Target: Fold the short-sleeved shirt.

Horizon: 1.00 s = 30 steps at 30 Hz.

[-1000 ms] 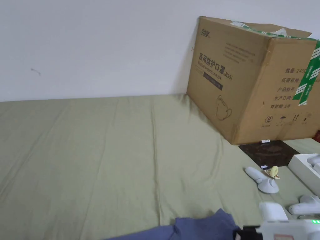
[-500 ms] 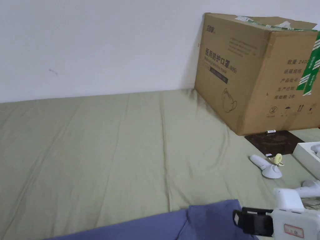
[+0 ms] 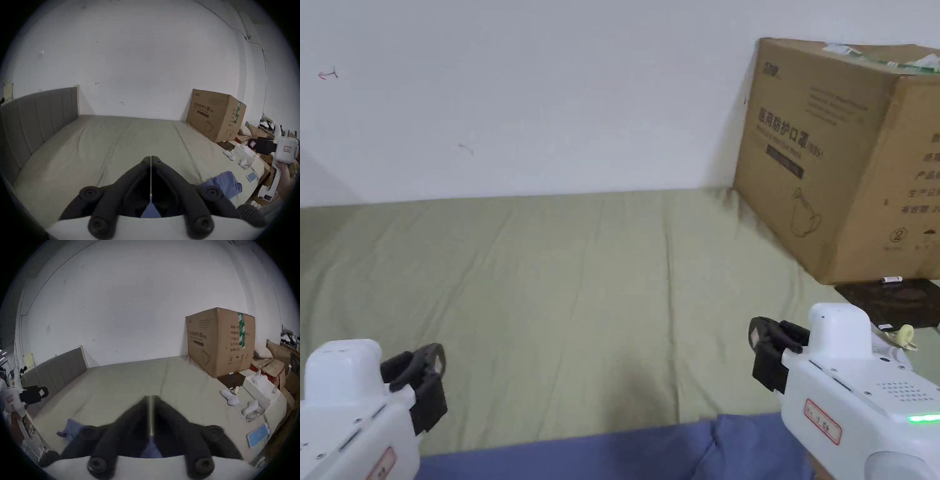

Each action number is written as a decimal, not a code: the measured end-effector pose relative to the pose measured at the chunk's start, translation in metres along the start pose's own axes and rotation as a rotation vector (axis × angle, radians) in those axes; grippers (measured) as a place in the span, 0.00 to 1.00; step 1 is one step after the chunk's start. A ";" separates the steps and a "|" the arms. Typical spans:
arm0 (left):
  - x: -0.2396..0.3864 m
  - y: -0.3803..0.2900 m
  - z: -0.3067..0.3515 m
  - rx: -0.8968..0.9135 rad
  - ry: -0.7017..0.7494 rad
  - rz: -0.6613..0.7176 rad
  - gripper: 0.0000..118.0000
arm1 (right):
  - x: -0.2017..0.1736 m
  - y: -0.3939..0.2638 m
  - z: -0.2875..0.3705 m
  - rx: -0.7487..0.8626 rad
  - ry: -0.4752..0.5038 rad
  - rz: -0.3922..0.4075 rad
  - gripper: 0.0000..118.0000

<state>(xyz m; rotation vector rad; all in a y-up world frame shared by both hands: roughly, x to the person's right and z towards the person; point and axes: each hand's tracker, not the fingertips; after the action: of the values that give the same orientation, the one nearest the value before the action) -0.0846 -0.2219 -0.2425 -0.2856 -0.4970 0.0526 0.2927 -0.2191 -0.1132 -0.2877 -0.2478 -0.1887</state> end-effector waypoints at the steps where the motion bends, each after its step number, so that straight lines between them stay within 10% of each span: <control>1: -0.002 0.000 0.000 -0.010 -0.013 0.014 0.00 | 0.001 -0.001 -0.002 -0.022 0.036 -0.030 0.00; 7: -0.045 0.012 -0.004 -0.127 -0.042 0.080 0.00 | 0.009 -0.003 -0.003 -0.074 0.039 -0.054 0.00; 13: -0.169 -0.031 -0.033 -0.556 -0.323 0.554 0.02 | 0.016 -0.002 -0.003 -0.120 0.029 -0.045 0.01; 15: -0.197 -0.054 -0.035 -0.587 -0.331 0.654 0.33 | 0.015 -0.003 -0.006 -0.142 0.030 -0.044 0.01; 17: -0.216 -0.076 -0.037 -0.618 -0.268 0.651 1.00 | 0.013 -0.006 -0.010 -0.165 0.033 -0.049 0.01; 30: -0.234 -0.194 -0.094 -0.533 -0.663 1.113 1.00 | 0.002 -0.013 -0.026 -0.279 0.015 -0.026 0.01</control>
<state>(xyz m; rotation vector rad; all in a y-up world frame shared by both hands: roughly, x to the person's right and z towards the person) -0.2484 -0.4601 -0.3750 -1.0633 -0.9558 1.1393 0.2975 -0.2396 -0.1337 -0.5596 -0.2102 -0.2512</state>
